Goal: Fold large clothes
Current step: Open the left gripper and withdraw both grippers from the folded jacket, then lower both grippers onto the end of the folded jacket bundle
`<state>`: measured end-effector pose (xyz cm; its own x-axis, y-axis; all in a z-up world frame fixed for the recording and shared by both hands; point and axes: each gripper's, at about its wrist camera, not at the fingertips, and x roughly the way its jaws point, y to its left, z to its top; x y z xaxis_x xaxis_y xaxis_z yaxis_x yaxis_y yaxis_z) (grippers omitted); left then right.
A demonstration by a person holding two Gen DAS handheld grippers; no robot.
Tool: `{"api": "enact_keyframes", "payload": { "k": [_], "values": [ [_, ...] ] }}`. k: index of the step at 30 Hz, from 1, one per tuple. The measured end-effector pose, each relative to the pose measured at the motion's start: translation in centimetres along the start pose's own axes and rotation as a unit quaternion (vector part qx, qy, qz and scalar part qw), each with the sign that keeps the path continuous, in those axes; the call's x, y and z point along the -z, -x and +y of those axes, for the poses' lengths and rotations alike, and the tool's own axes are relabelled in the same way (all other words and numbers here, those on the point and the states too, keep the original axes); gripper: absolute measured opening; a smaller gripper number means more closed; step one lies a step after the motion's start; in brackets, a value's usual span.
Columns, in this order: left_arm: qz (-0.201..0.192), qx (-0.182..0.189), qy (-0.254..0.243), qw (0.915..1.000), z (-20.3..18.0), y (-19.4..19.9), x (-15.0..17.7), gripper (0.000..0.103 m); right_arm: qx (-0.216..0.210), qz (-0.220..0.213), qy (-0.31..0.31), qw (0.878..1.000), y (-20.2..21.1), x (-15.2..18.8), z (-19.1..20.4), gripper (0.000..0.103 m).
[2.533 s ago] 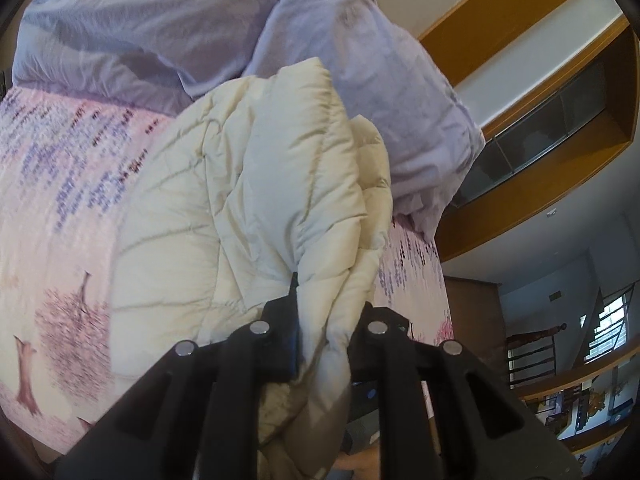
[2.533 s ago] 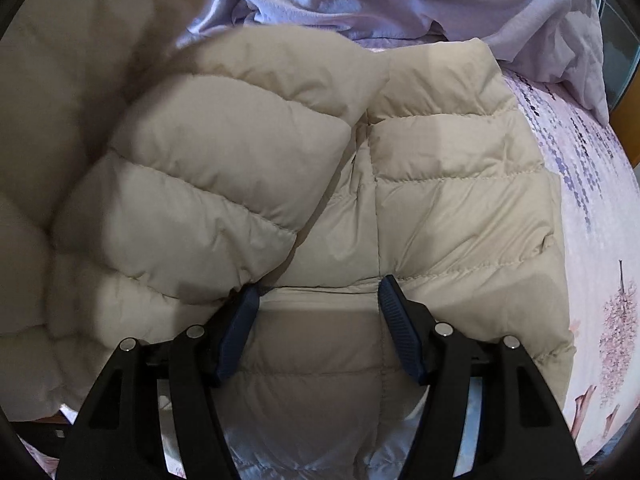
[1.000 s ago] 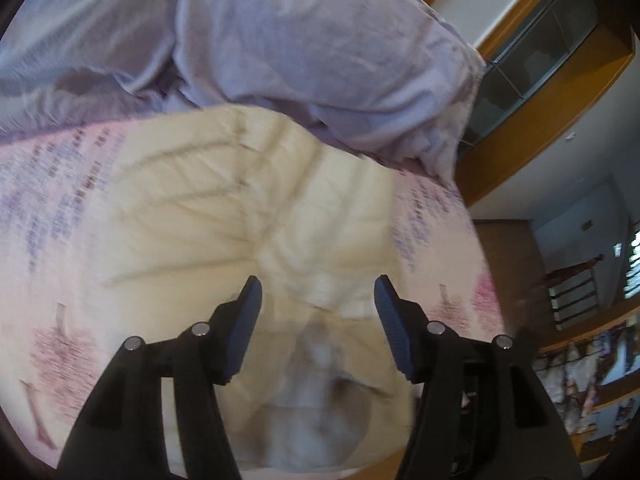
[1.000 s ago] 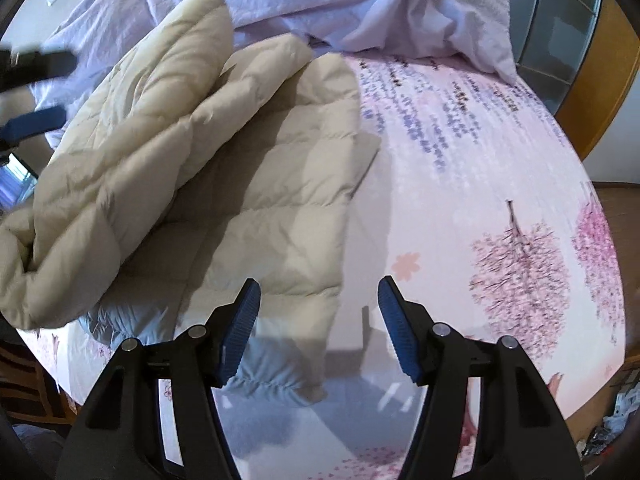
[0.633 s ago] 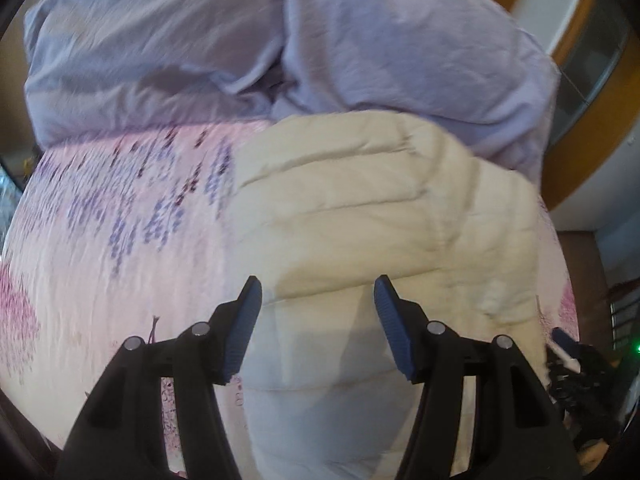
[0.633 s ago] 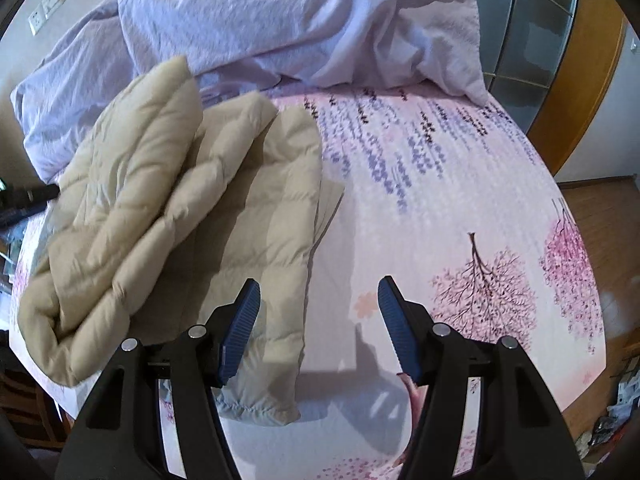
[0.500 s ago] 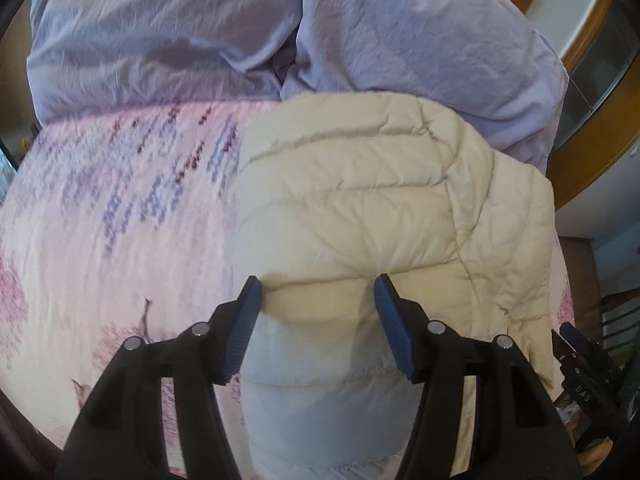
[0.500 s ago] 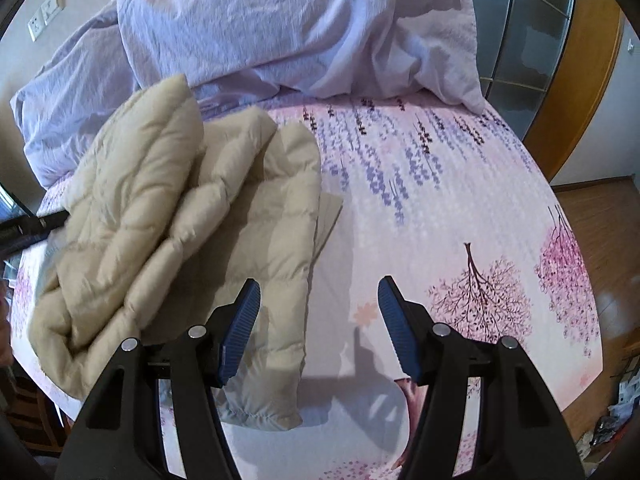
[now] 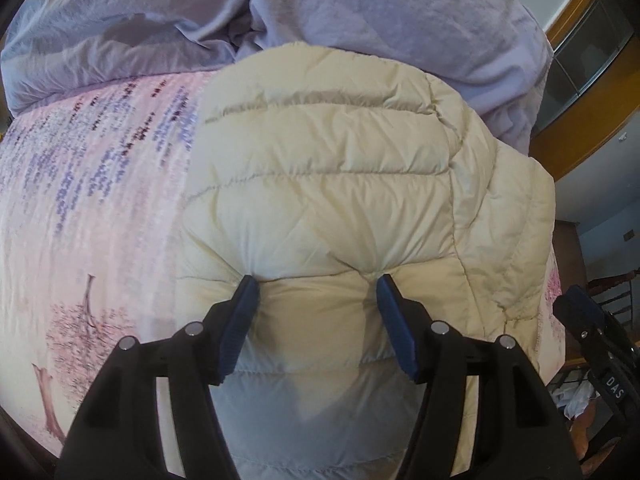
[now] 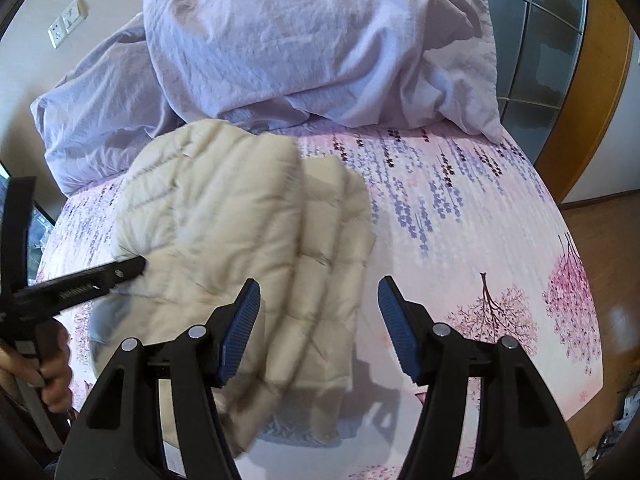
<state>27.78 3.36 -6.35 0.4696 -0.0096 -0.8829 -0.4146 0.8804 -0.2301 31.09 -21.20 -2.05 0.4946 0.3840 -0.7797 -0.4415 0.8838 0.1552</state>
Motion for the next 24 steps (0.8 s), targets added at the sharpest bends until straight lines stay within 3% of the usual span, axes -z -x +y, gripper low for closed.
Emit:
{"api": "enact_keyframes", "payload": {
  "k": [7,24],
  "values": [
    [0.007,0.02,0.007,0.9997,-0.2,-0.8,0.7,0.063,-0.025,-0.004,0.008,1.0,-0.4,-0.9,2.0,0.06],
    [0.004,0.016,0.006,0.9998,-0.5,-1.0,0.7,0.066,-0.044,-0.015,0.012,0.999,-1.1,-2.6,4.6,0.046]
  ]
}}
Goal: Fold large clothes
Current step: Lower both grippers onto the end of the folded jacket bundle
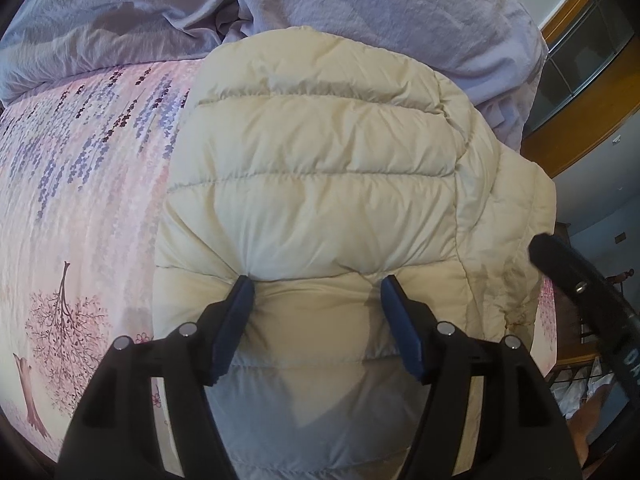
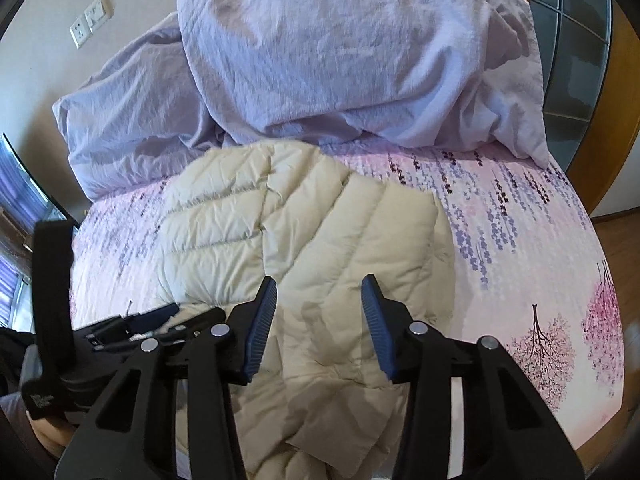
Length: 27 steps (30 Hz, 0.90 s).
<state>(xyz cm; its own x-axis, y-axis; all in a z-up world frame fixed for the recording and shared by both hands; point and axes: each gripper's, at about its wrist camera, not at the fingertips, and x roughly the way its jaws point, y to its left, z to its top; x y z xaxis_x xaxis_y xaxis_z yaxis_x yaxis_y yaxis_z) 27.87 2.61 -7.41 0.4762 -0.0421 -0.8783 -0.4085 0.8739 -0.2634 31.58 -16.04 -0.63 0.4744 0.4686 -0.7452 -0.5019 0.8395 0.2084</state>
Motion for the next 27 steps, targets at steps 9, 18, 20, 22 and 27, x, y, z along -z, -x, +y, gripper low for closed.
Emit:
{"api": "enact_keyframes", "payload": {
  "k": [9,18,20,22,27],
  "values": [
    [-0.005,-0.003,-0.011,0.9999,0.0,-0.1,-0.1,0.066,0.029,0.057,0.017,0.998,-3.0,1.5,-0.2,0.041],
    [-0.02,-0.005,-0.017,0.9996,0.5,1.0,-0.9,0.066,0.064,0.09,0.015,0.994,-5.3,3.0,-2.0,0.037],
    [-0.026,-0.009,-0.023,0.9993,0.5,1.2,-1.1,0.066,0.067,0.094,0.011,0.993,-5.6,3.2,-2.5,0.037],
    [-0.034,-0.02,-0.035,0.9986,0.4,1.4,-1.3,0.066,0.072,0.097,0.009,0.993,-5.9,3.3,-2.8,0.037],
    [-0.058,-0.058,-0.073,0.9939,0.3,1.9,-1.8,0.066,0.078,0.105,0.0,0.991,-6.4,3.6,-3.5,0.037]
  ]
}}
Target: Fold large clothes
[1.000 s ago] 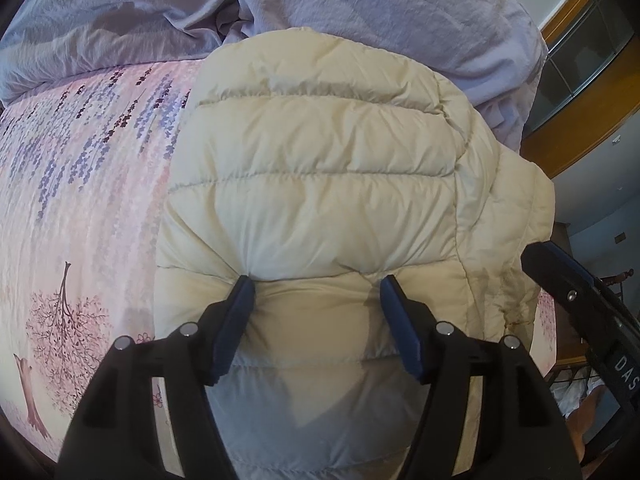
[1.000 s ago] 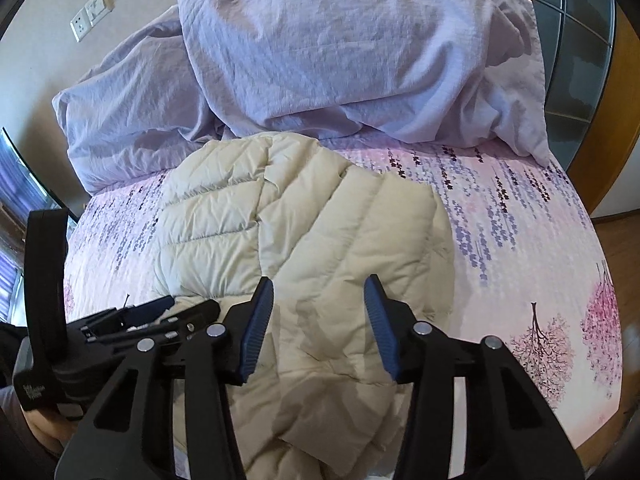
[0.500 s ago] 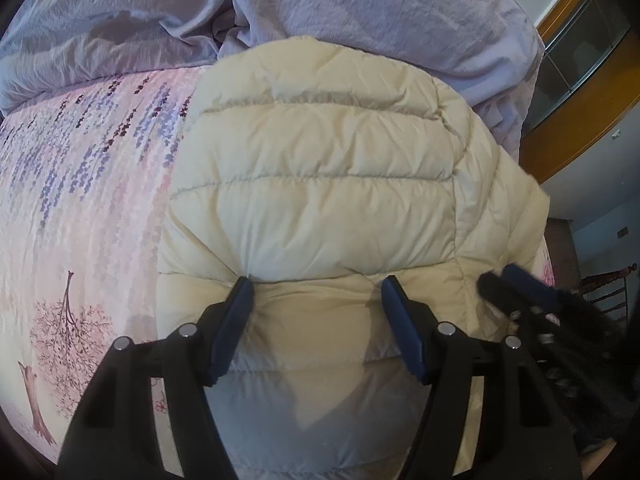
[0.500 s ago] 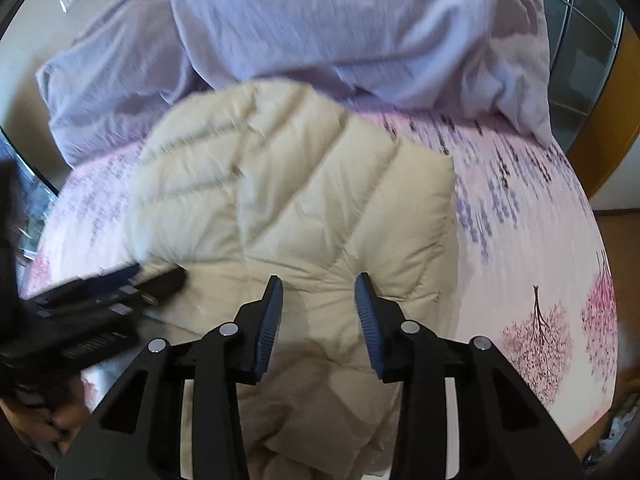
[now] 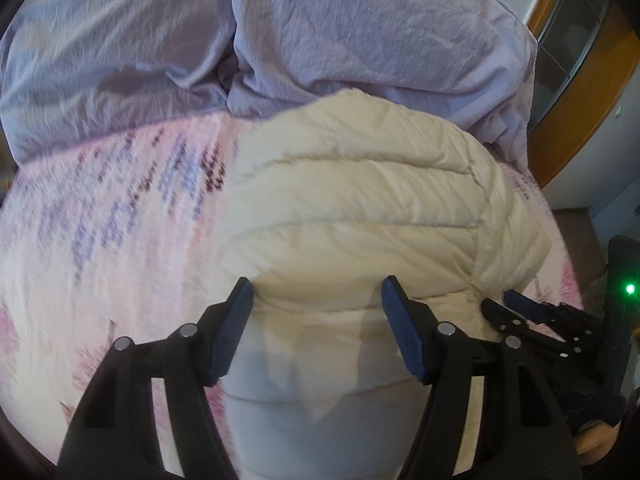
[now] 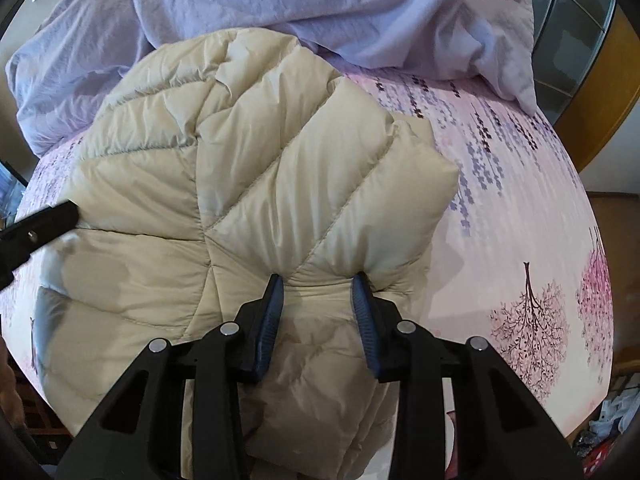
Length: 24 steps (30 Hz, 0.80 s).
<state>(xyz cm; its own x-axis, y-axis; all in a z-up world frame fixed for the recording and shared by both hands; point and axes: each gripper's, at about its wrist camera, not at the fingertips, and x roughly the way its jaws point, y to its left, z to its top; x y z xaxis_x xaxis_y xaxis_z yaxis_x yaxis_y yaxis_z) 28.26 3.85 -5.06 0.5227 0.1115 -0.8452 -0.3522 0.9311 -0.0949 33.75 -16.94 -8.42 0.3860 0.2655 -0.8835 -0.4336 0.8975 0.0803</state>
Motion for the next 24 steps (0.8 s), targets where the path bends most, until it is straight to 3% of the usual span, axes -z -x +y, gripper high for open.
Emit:
{"api": "enact_keyframes", "payload": {
  "k": [6,15,24],
  "values": [
    [-0.029,-0.038,-0.039,0.9981,0.4,0.0,-0.7,0.067,-0.001,0.005,-0.009,1.0,-0.4,0.1,-0.3,0.037],
    [-0.056,-0.063,-0.095,0.9919,-0.2,-0.8,-1.5,0.071,-0.009,0.003,-0.023,1.0,-0.8,0.1,-0.7,0.037],
    [-0.026,-0.044,-0.109,0.9927,-1.4,-4.8,-0.4,0.073,0.014,-0.008,-0.037,0.999,0.3,-0.1,-0.9,0.043]
  ]
}}
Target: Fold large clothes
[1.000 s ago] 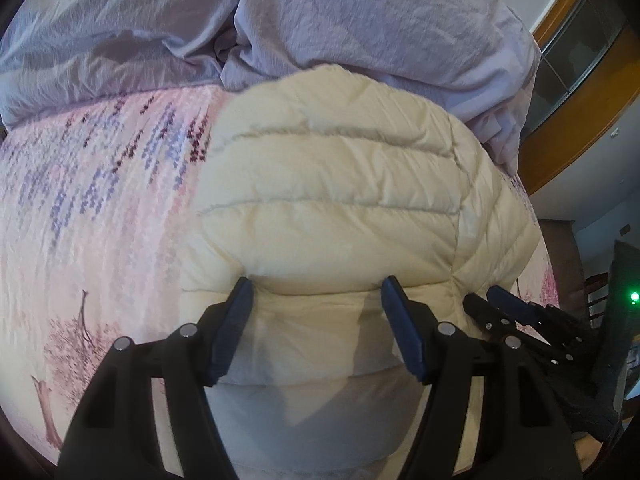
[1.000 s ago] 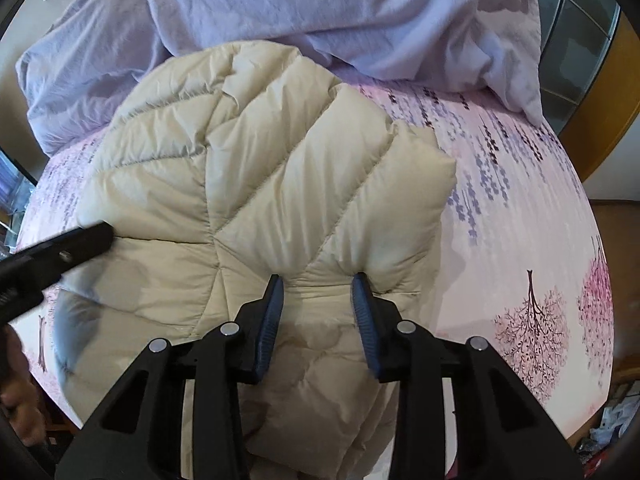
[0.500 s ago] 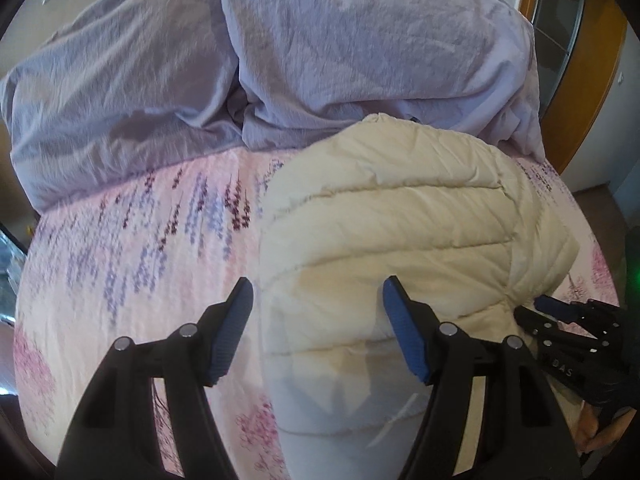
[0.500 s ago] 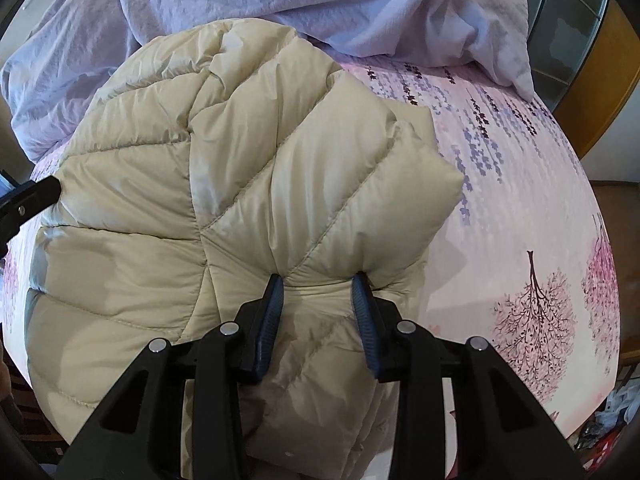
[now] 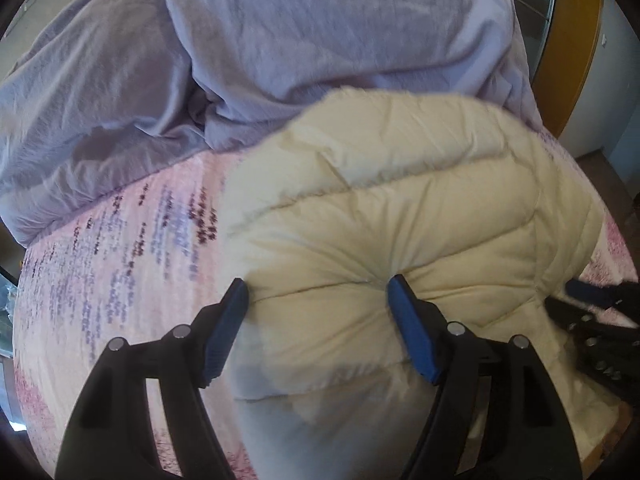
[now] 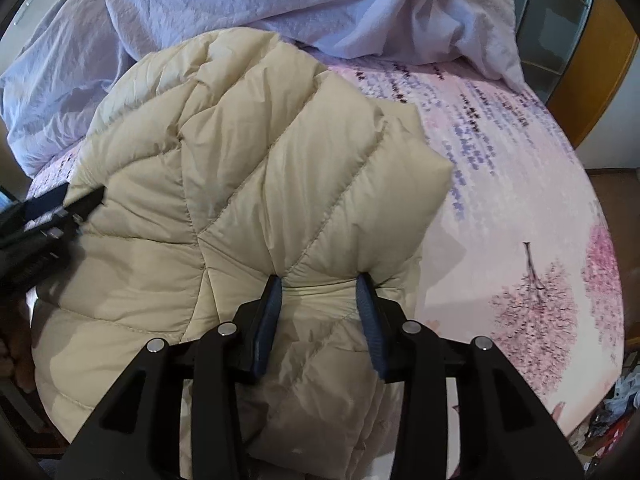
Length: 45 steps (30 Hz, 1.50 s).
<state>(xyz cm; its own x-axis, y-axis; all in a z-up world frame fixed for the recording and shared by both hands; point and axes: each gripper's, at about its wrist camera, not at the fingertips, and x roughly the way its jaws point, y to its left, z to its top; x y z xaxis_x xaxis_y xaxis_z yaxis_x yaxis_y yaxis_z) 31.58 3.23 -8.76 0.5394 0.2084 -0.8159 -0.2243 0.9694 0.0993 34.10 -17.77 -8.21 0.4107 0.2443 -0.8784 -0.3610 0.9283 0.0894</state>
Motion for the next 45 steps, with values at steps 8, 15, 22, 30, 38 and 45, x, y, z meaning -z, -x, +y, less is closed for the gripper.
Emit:
{"api": "enact_keyframes", "payload": {
  "k": [8,15,22,30,38,45],
  "values": [
    [0.004,0.01,0.003,0.9999,-0.6,-1.1,0.3,0.074,-0.041,-0.087,-0.024,0.995,5.0,-1.5,1.0,0.051],
    [0.005,0.017,0.008,0.9998,-0.6,-1.4,0.3,0.075,-0.025,-0.076,-0.02,0.997,2.5,-2.5,2.7,0.051],
    [0.004,0.023,0.019,0.9995,-0.2,-1.5,0.5,0.079,-0.012,-0.076,-0.027,0.997,0.8,-1.9,1.9,0.051],
    [0.005,0.017,0.036,0.9992,-0.2,-1.9,0.5,0.084,-0.01,-0.09,-0.028,0.995,-0.5,-1.6,0.9,0.054],
    [0.003,0.01,0.039,0.9992,-0.3,-2.3,0.5,0.087,-0.009,-0.1,-0.024,0.995,-1.6,-1.7,0.7,0.061],
    [-0.011,-0.001,0.038,0.9992,-0.6,-2.4,0.7,0.088,-0.008,-0.127,-0.022,0.992,-2.1,-1.1,0.8,0.062]
  ]
}}
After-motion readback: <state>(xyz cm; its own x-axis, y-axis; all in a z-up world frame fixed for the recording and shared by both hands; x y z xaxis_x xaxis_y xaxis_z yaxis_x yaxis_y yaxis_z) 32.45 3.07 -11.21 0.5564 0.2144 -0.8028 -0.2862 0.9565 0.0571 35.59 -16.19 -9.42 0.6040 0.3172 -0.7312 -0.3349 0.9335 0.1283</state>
